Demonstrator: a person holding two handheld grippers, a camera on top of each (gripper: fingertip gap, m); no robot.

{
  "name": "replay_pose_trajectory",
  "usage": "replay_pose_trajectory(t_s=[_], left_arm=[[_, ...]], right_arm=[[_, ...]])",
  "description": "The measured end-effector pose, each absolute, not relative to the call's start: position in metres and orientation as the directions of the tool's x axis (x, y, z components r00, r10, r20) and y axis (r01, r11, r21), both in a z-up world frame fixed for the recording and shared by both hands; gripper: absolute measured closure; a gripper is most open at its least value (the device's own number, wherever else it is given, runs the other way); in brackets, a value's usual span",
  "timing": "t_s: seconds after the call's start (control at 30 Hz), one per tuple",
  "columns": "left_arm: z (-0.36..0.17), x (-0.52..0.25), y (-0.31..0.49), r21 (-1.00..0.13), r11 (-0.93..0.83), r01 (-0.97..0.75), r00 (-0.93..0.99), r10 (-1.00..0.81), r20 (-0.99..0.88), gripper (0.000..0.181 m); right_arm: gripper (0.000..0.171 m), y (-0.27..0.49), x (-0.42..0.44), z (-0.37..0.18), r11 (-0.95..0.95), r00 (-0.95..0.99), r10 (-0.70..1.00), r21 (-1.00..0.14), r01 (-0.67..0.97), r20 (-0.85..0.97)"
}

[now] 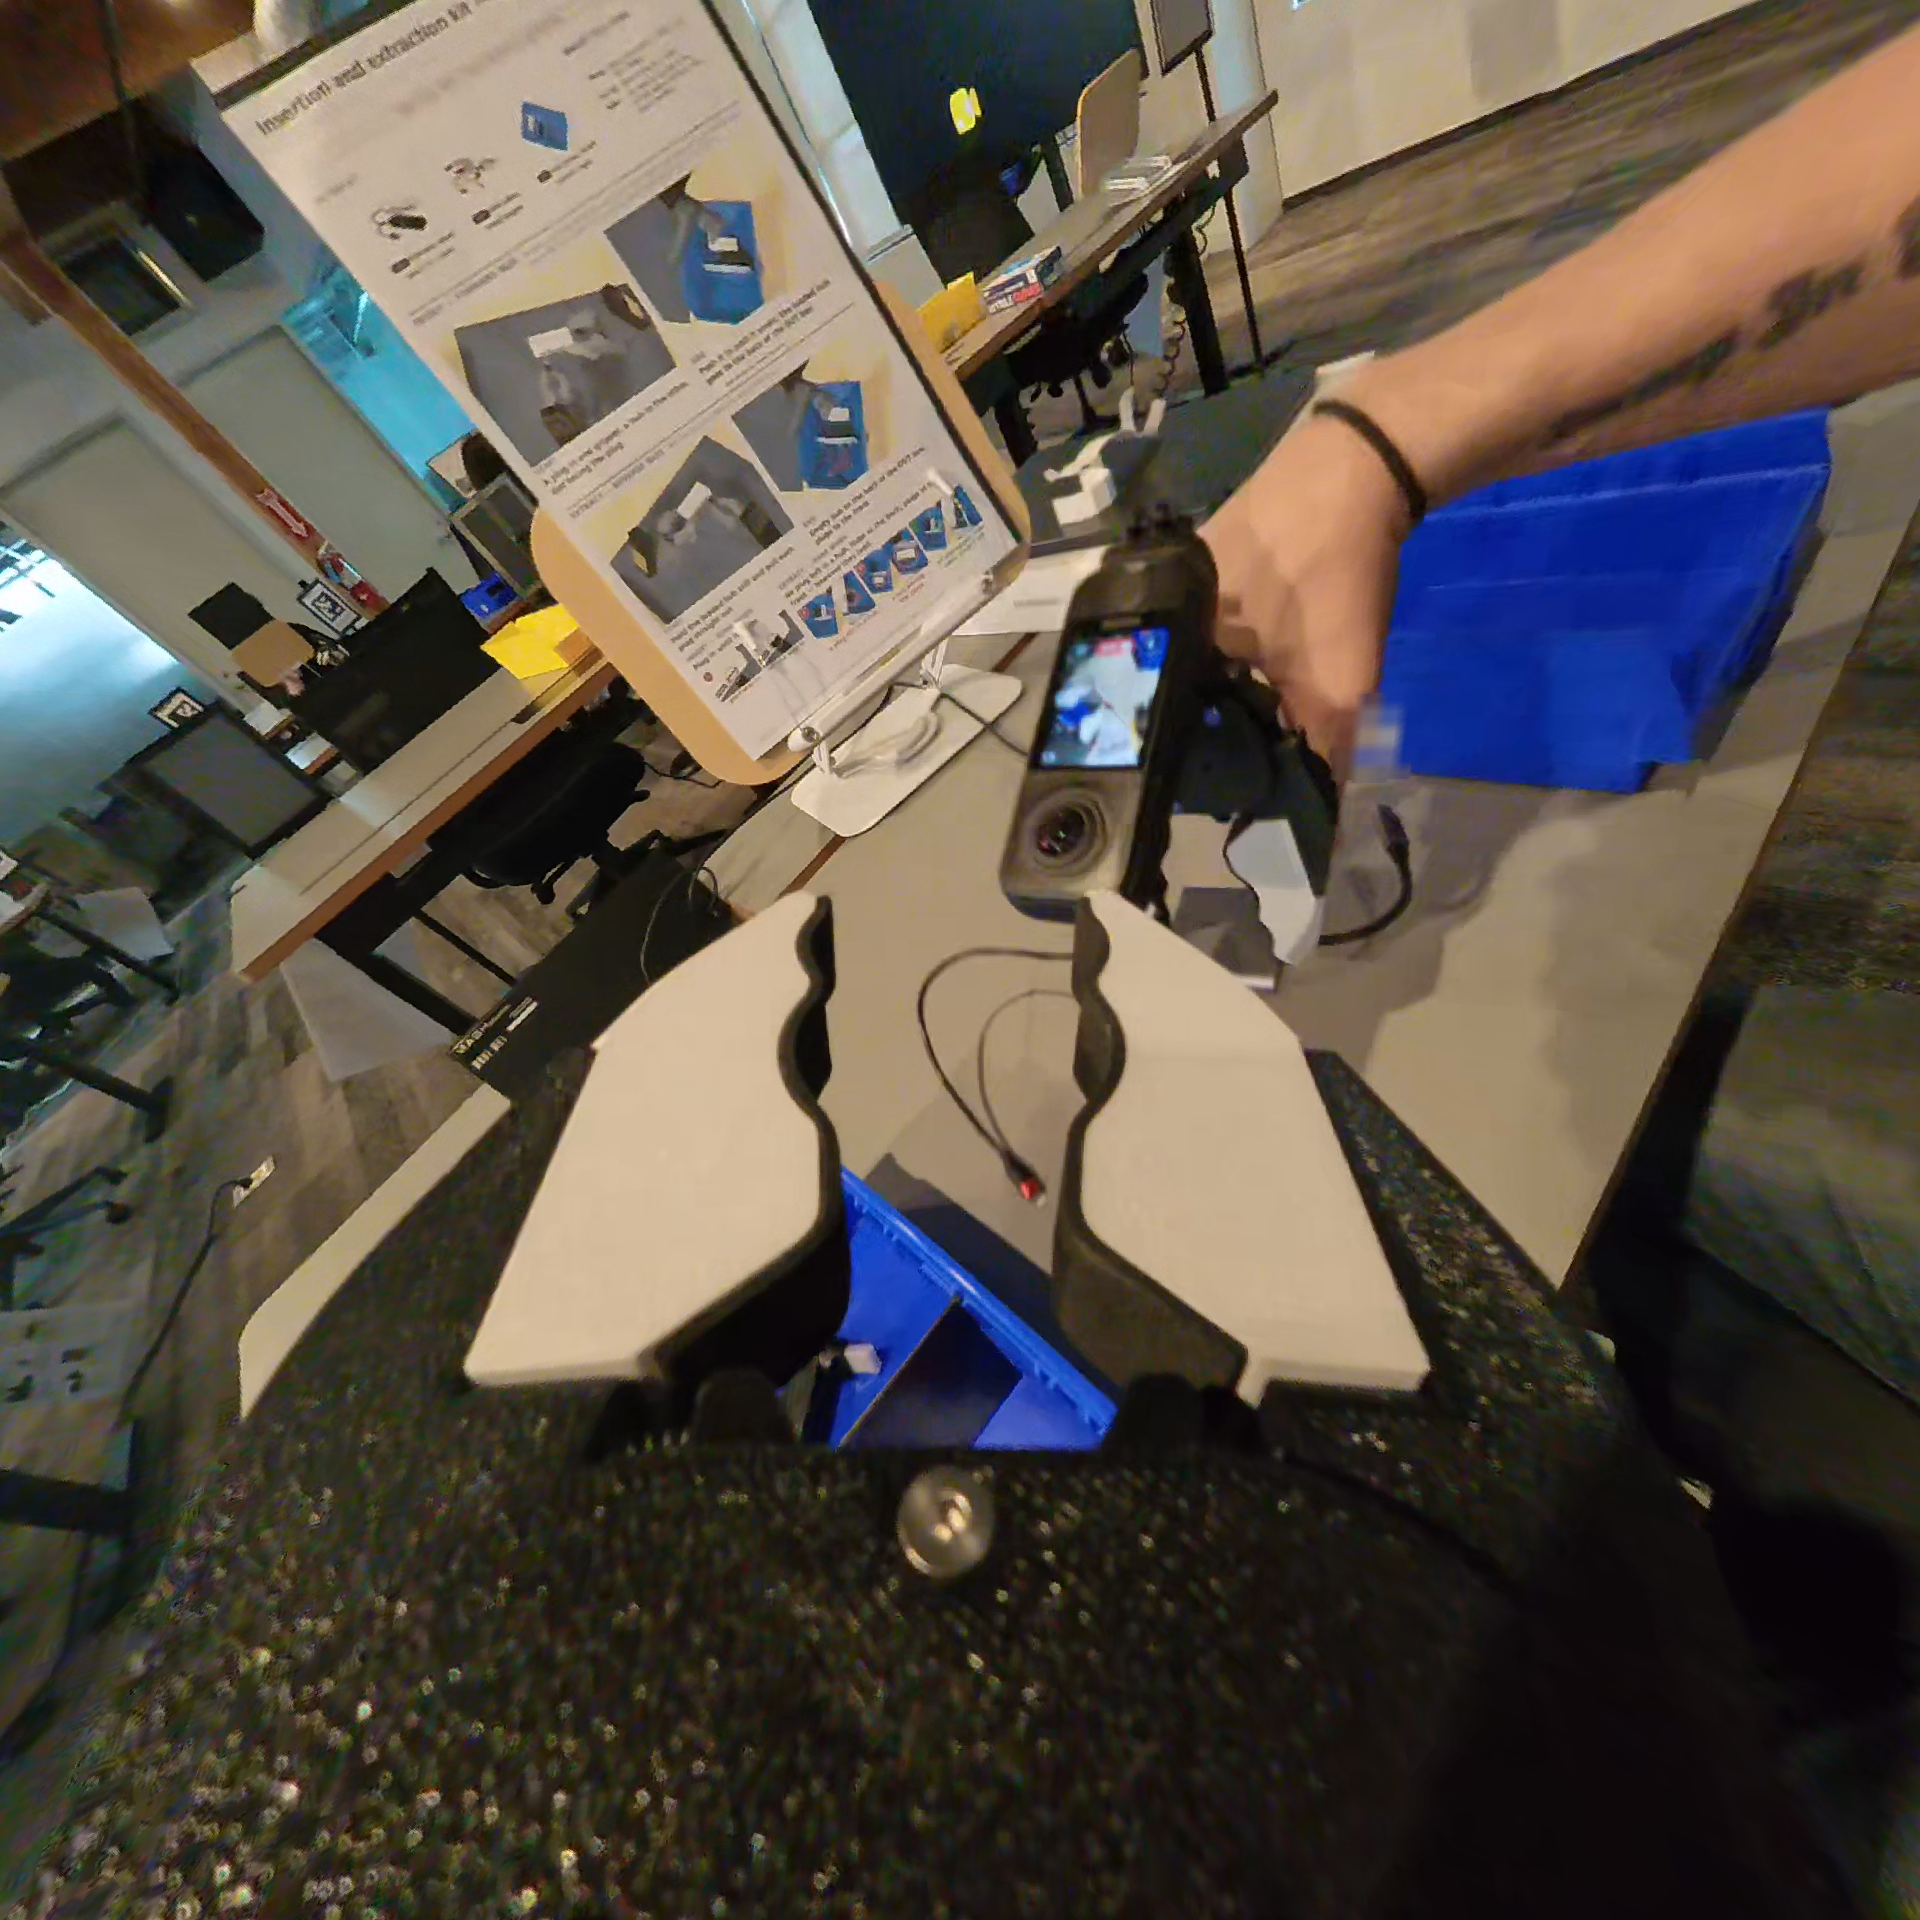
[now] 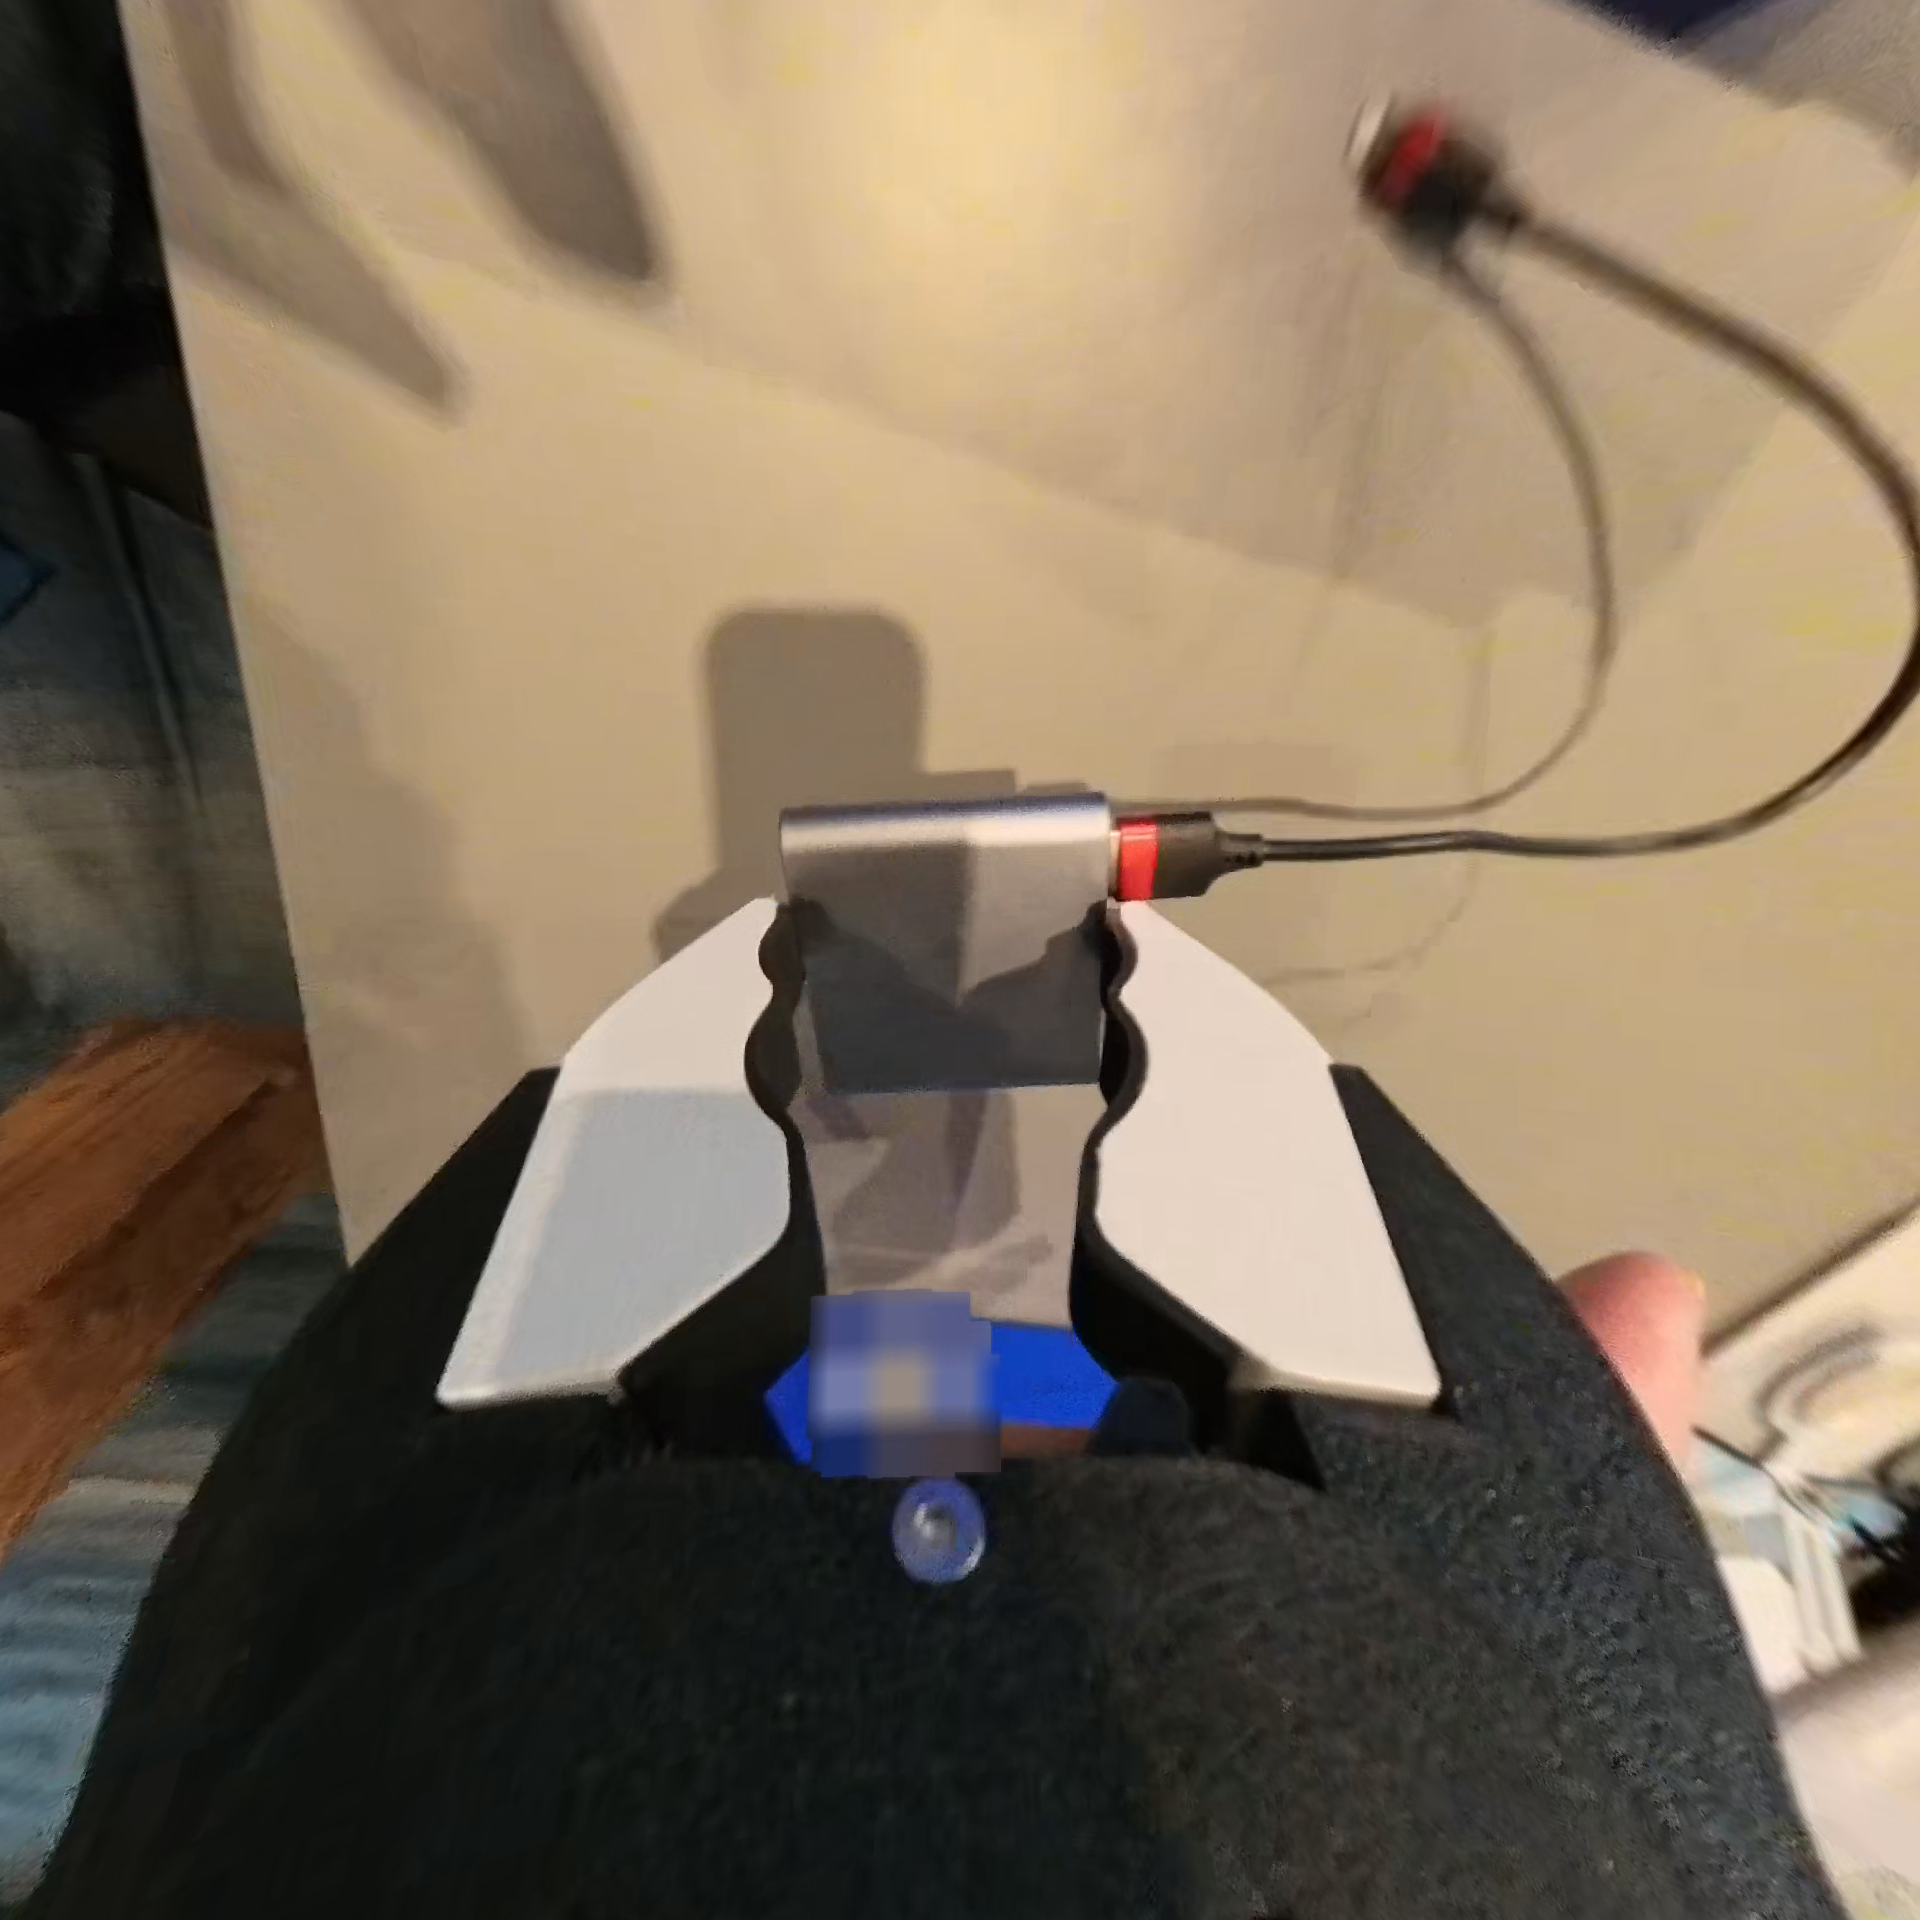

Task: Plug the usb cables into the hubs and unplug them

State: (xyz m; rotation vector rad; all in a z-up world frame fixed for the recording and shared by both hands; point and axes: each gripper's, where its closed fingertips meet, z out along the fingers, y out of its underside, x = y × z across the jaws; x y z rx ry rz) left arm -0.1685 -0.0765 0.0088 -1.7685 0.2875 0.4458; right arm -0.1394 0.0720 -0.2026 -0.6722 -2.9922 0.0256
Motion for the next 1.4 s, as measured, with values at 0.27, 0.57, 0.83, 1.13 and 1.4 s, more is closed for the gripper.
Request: replay_pose_trajectory(t_s=[0.27, 0.57, 0.83, 1.13, 1.4], left_arm=[[0.001, -0.171, -0.07, -0.869, -0.263, -0.418, 0.897, 0.032, -0.441, 0.138], [-0.005, -0.168, -0.063, -0.862, -0.283, -0.421, 0.896, 0.016, -0.443, 0.138], [-0.009, -0.166, -0.059, -0.853, -0.296, -0.429, 0.892, 0.009, -0.452, 0.138], [-0.017, -0.164, -0.051, -0.839, -0.327, -0.436, 0.887, 0.004, -0.462, 0.138], [-0.023, -0.153, -0.043, -0.805, -0.358, -0.473, 0.866, -0.018, -0.5, 0.138]], right_arm=[[0.116, 0.078, -0.131, -0.248, 0.892, -0.894, 0.448, -0.065, 0.448, -0.026], [0.11, 0.083, -0.126, -0.261, 0.882, -0.885, 0.464, -0.068, 0.466, -0.046], [0.091, 0.096, -0.138, -0.204, 0.8, -0.79, 0.598, -0.151, 0.581, 0.135], [0.091, 0.101, -0.087, -0.123, 0.314, -0.158, 0.936, -0.544, 0.779, 0.314], [0.091, 0.072, -0.043, -0.154, 0.1, 0.025, 0.983, -0.643, 0.759, 0.183]])
